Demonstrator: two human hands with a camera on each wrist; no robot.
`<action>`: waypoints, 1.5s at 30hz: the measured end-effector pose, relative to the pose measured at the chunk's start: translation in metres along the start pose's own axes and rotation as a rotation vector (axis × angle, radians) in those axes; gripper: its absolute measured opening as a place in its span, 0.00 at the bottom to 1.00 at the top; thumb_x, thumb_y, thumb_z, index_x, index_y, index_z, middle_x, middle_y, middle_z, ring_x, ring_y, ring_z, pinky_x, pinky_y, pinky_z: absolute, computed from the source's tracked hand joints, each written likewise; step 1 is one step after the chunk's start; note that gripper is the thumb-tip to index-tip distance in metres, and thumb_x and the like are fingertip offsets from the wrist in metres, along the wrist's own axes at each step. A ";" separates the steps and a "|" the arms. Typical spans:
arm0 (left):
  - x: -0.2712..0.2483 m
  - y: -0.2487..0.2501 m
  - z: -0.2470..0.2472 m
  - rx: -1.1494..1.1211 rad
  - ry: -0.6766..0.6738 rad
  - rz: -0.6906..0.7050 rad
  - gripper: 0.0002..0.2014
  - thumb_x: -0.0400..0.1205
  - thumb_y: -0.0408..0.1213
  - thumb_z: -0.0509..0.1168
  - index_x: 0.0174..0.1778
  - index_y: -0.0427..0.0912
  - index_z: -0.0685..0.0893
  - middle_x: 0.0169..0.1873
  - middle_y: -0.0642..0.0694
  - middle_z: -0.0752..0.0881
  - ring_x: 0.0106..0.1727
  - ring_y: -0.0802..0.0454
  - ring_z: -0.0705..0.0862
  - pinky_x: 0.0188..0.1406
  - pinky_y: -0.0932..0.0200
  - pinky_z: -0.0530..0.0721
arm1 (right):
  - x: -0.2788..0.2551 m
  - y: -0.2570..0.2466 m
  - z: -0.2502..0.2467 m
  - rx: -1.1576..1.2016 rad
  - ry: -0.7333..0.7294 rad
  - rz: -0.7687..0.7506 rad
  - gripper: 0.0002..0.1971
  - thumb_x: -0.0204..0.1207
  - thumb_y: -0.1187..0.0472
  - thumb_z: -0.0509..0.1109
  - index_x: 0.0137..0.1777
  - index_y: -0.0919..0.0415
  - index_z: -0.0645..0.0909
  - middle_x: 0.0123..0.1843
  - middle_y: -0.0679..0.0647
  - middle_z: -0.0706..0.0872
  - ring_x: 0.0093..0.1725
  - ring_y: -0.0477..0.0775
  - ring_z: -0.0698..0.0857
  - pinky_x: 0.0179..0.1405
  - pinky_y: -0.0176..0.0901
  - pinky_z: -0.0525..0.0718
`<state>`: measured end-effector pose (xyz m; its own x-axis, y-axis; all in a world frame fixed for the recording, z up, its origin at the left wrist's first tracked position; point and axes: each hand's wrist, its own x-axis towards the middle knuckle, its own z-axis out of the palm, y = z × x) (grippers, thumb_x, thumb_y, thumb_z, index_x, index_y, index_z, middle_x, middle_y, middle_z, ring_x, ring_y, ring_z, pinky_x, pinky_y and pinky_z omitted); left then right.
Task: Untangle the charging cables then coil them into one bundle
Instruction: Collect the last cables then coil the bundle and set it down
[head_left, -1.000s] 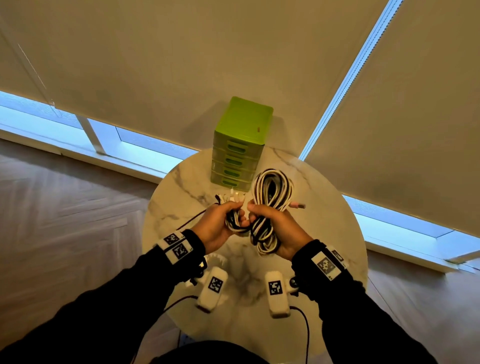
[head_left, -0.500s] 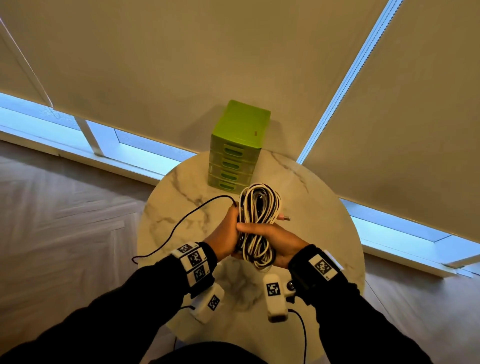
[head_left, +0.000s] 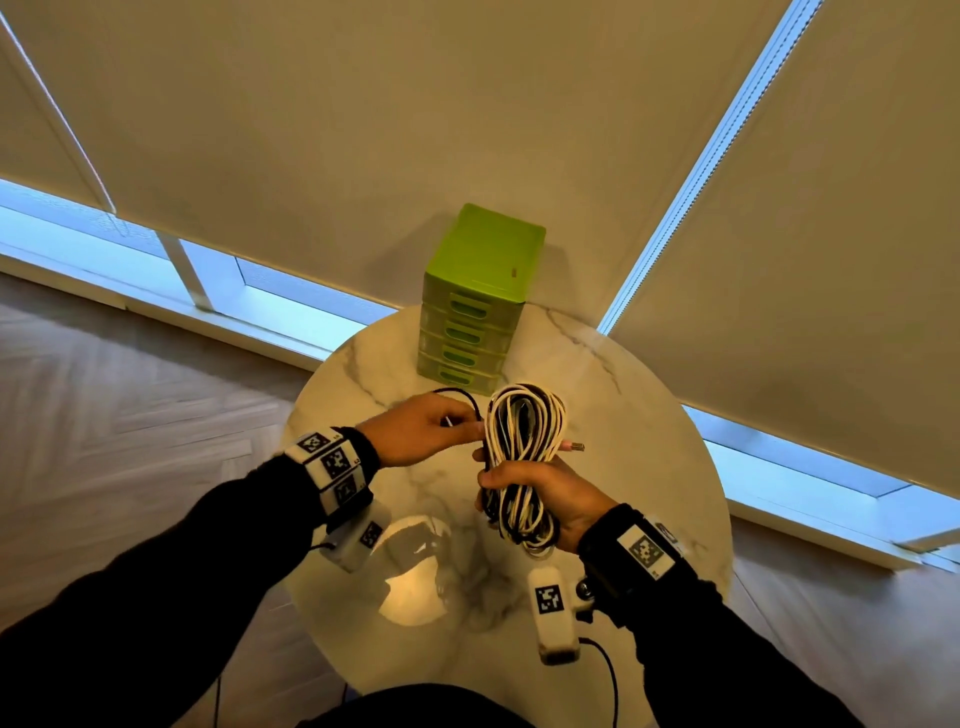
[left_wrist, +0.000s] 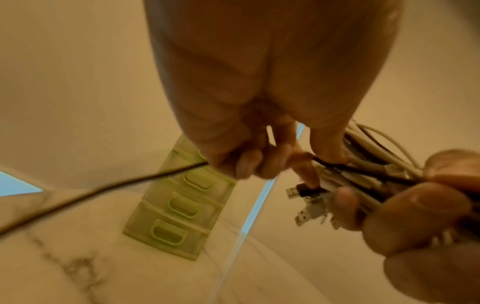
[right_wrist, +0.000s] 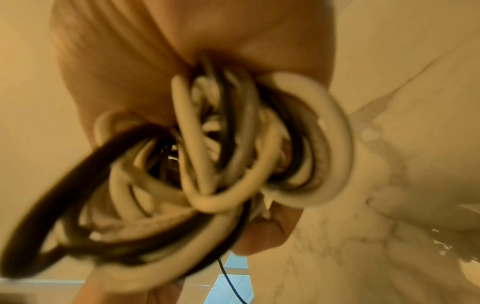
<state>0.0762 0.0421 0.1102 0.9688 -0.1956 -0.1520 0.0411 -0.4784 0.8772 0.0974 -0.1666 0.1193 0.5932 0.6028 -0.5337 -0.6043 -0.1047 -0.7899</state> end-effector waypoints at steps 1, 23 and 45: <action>0.002 -0.005 0.000 -0.003 0.119 0.012 0.15 0.83 0.52 0.69 0.46 0.42 0.89 0.40 0.55 0.86 0.39 0.64 0.80 0.45 0.64 0.77 | 0.000 0.001 -0.002 0.007 0.009 0.008 0.19 0.70 0.75 0.73 0.62 0.72 0.80 0.40 0.68 0.83 0.37 0.64 0.86 0.35 0.49 0.87; 0.043 -0.008 0.084 -1.376 0.313 -0.367 0.38 0.81 0.57 0.69 0.78 0.34 0.68 0.73 0.25 0.77 0.69 0.29 0.83 0.66 0.29 0.82 | 0.007 0.019 -0.007 -0.404 0.290 -0.108 0.12 0.63 0.74 0.76 0.46 0.62 0.88 0.41 0.57 0.92 0.42 0.54 0.90 0.44 0.50 0.90; -0.024 -0.013 0.081 -0.451 -0.181 -0.245 0.26 0.89 0.61 0.47 0.45 0.45 0.80 0.28 0.52 0.71 0.29 0.53 0.65 0.29 0.61 0.68 | 0.010 -0.013 -0.016 0.432 0.177 -0.182 0.05 0.69 0.65 0.69 0.40 0.66 0.84 0.49 0.65 0.87 0.50 0.59 0.89 0.53 0.50 0.87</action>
<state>0.0326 -0.0163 0.0654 0.8618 -0.2880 -0.4176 0.3997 -0.1215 0.9086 0.1193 -0.1717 0.1192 0.7681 0.4337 -0.4710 -0.6253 0.3495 -0.6978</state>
